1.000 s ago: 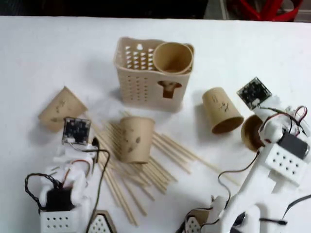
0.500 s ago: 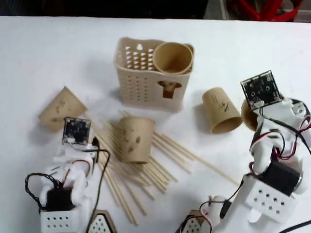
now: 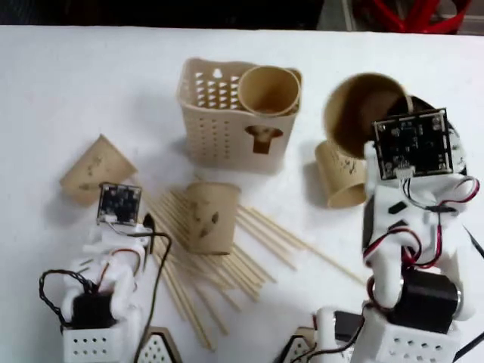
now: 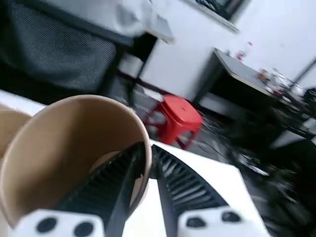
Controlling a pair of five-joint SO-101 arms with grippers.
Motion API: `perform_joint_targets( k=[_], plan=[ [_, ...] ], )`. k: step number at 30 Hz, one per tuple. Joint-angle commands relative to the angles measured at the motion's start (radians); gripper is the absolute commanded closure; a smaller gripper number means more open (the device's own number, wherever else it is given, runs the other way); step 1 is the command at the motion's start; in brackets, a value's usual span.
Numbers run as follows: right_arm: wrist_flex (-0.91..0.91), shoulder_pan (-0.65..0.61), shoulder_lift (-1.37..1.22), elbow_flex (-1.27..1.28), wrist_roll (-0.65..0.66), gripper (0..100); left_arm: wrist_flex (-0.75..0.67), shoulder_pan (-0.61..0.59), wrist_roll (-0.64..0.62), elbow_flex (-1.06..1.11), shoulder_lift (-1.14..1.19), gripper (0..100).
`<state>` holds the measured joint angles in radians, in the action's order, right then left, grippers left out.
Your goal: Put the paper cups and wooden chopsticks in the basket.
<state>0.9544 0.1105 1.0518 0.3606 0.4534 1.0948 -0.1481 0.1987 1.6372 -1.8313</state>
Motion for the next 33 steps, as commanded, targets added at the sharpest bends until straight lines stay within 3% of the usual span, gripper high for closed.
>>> perform_joint_targets(
  k=[1,16,33],
  plan=[
    [-0.004,-0.077,-0.016,-0.074,-0.084,97.8,-0.032,-0.008,0.011,-0.009,0.008,84],
    [0.004,-0.22,-0.607,-0.491,-0.364,97.8,-0.032,-0.008,0.011,-0.009,0.008,84],
    [0.033,-0.288,-0.858,-0.548,-0.425,97.9,-0.032,-0.008,0.011,-0.009,0.008,84]
  ],
)
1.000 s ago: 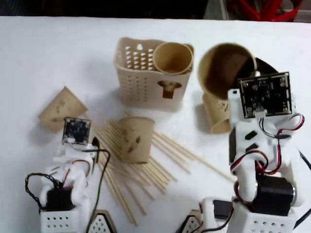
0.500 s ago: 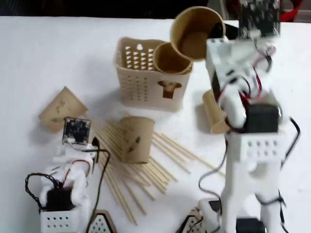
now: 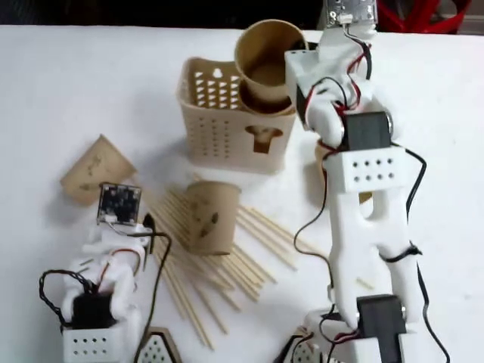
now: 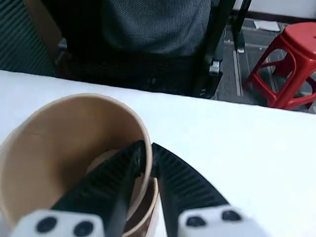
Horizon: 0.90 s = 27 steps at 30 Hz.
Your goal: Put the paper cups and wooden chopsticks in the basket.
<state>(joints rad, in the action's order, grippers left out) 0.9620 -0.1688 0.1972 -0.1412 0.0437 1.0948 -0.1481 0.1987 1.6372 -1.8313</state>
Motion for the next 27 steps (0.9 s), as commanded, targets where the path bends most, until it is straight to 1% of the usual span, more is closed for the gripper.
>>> perform_joint_targets(
  k=[1,4,13,18,20,22,27],
  plan=[
    [0.036,-0.008,-0.01,-0.046,-0.034,97.9,-0.032,-0.008,0.011,-0.009,0.008,84],
    [0.068,-0.002,-0.022,-0.046,-0.078,97.9,-0.032,-0.008,0.011,-0.009,0.008,84],
    [0.131,-0.001,-0.024,-0.052,-0.08,96.6,-0.032,-0.008,0.011,-0.009,0.008,84],
    [0.214,-0.001,-0.024,-0.1,-0.081,79.6,-0.032,-0.008,0.011,-0.009,0.008,84],
    [0.268,-0.001,-0.024,-0.144,-0.078,77.9,-0.032,-0.008,0.011,-0.009,0.008,84],
    [0.344,-0.001,-0.024,-0.207,-0.028,79.1,-0.032,-0.008,0.011,-0.009,0.008,84],
    [0.542,0.001,-0.024,-0.35,0.17,80.3,-0.032,-0.008,0.011,-0.009,0.008,84]
  ],
)
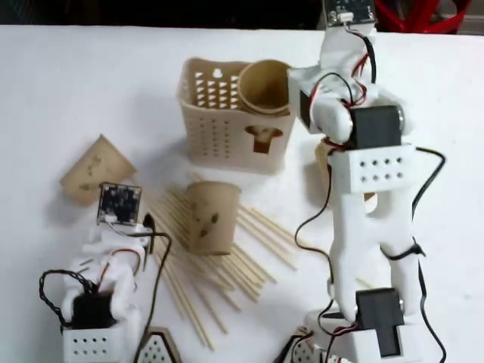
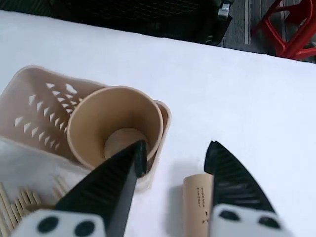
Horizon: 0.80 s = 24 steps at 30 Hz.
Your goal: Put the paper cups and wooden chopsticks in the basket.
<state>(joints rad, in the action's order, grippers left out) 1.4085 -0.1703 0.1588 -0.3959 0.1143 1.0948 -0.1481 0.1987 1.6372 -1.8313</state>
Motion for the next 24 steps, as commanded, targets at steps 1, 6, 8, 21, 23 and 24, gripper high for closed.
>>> perform_joint_targets(
  k=[1,6,8,21,23,24],
  plan=[
    [0.131,0.002,0.015,-0.109,0.141,80.3,-0.032,-0.008,0.011,-0.009,0.008,84],
    [0.282,0.03,0.008,-0.123,0.351,80.3,-0.032,-0.008,0.011,-0.009,0.008,84],
    [0.309,0.062,0.007,-0.115,0.41,80.2,-0.032,-0.008,0.011,-0.009,0.008,84],
    [0.309,0.202,0.197,0.249,0.807,80.1,-0.034,-0.008,0.011,-0.009,0.008,84],
    [0.303,0.222,0.222,0.313,0.864,80.1,-0.034,-0.008,0.011,-0.009,0.008,84],
    [0.302,0.231,0.228,0.344,0.888,80.1,-0.034,-0.008,0.011,-0.009,0.008,84]
  ],
)
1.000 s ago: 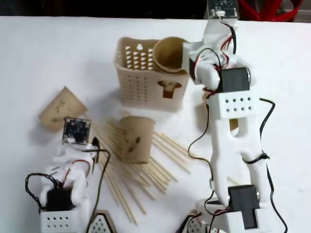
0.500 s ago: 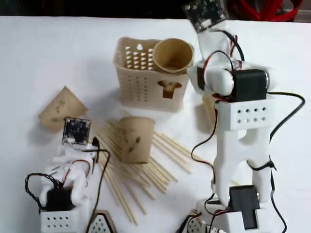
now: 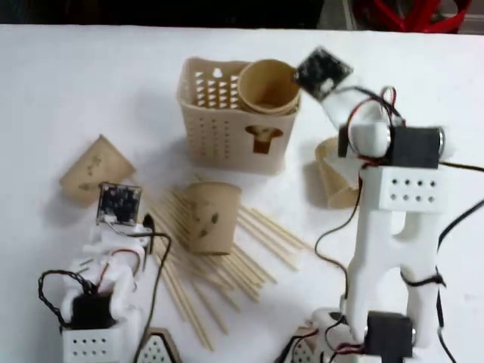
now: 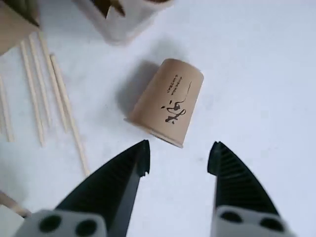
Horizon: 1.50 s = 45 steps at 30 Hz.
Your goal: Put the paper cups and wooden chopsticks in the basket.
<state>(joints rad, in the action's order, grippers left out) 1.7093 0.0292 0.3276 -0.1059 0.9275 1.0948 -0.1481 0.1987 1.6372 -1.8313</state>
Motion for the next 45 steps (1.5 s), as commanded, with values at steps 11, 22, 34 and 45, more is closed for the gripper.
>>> perform_joint_targets(
  k=[11,22,34,45],
  plan=[
    [-0.197,0.122,0.061,0.4,0.261,77.7,-0.034,-0.008,0.011,-0.009,0.008,84],
    [-0.576,0.153,0.059,0.692,0.275,72.2,-0.034,-0.008,0.011,-0.009,0.008,84],
    [-0.794,0.151,0.059,0.832,0.233,72.8,-0.034,-0.008,0.011,-0.009,0.008,84],
    [-0.903,0.153,0.061,0.825,0.097,89.6,-0.034,-0.008,0.011,-0.009,0.008,84]
  ],
)
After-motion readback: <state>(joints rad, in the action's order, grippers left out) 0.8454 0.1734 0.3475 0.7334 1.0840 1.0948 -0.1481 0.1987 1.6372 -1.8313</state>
